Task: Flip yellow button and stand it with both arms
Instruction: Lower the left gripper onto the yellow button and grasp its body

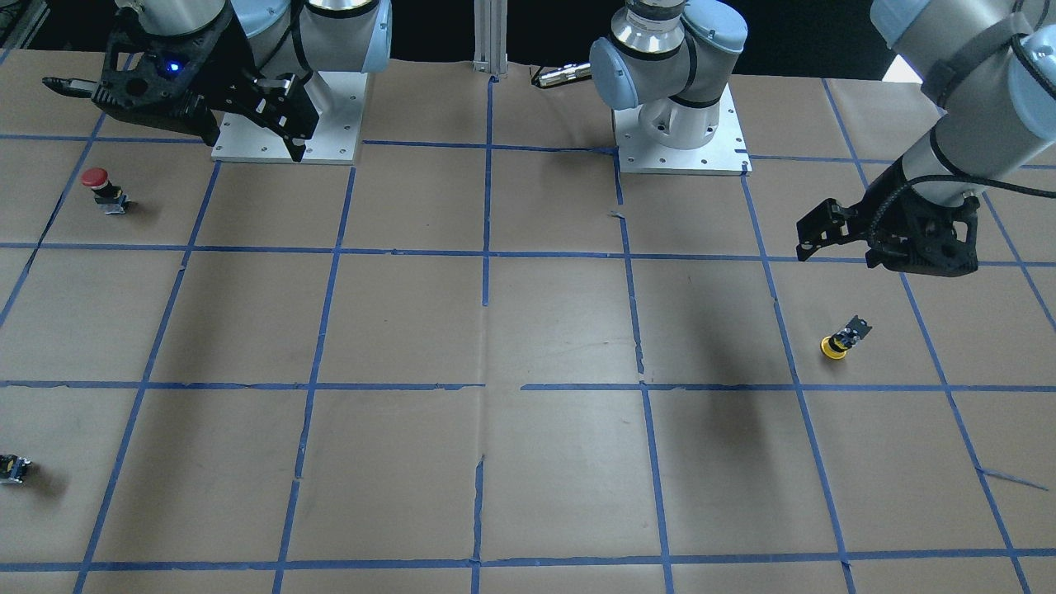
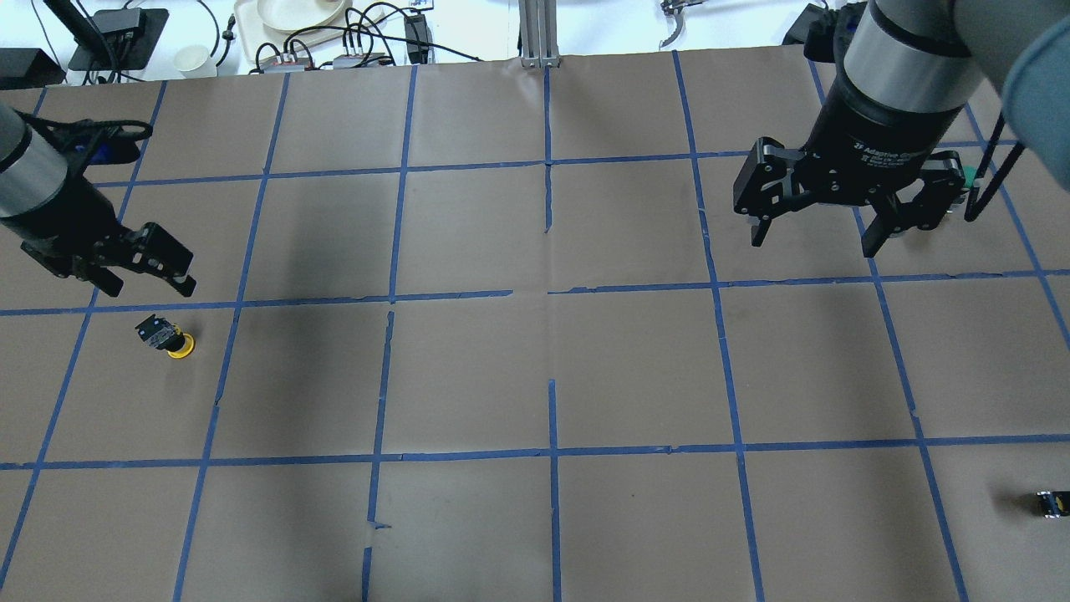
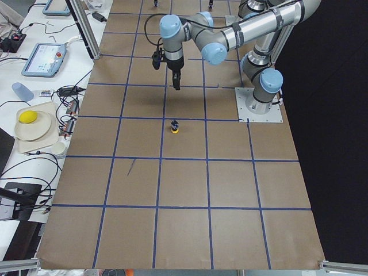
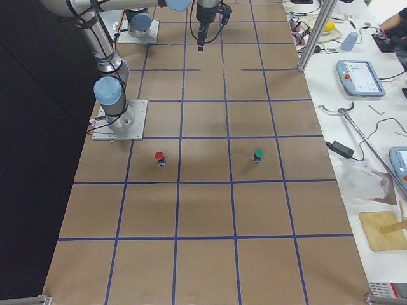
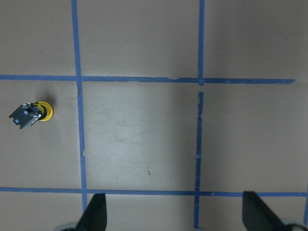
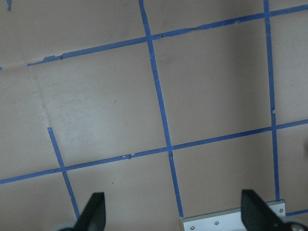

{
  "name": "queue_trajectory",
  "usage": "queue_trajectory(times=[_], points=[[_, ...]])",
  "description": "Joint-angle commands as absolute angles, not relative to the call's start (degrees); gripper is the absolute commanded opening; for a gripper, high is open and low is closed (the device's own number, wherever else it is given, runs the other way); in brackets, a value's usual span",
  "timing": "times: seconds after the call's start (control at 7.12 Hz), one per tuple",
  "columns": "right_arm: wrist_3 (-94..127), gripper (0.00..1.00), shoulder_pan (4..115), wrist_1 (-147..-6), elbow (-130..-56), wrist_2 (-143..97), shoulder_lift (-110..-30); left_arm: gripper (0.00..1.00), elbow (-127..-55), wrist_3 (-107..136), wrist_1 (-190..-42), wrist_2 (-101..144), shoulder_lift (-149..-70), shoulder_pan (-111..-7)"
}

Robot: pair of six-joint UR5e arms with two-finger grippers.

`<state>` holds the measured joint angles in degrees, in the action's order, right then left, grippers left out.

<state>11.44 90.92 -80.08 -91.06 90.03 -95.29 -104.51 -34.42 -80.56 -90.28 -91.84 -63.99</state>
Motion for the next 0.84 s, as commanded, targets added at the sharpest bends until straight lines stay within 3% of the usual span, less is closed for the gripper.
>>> queue_trajectory(times=[0.0, 0.42, 0.7], points=[[11.60, 1.00, 90.97, -79.89, -91.14, 89.82, -95.19, 1.00, -107.13, -63.67, -73.85, -90.44, -96.13, -60.30], [12.04, 1.00, 90.97, -79.89, -91.14, 90.09, -95.19, 1.00, -107.75, -87.42, -60.76, -90.97, -107.02, -54.86], [12.30, 1.00, 90.97, -79.98, -91.14, 90.26, -95.27, 0.94, -109.32, -87.80, -60.12, -90.88, -107.49, -55.02]])
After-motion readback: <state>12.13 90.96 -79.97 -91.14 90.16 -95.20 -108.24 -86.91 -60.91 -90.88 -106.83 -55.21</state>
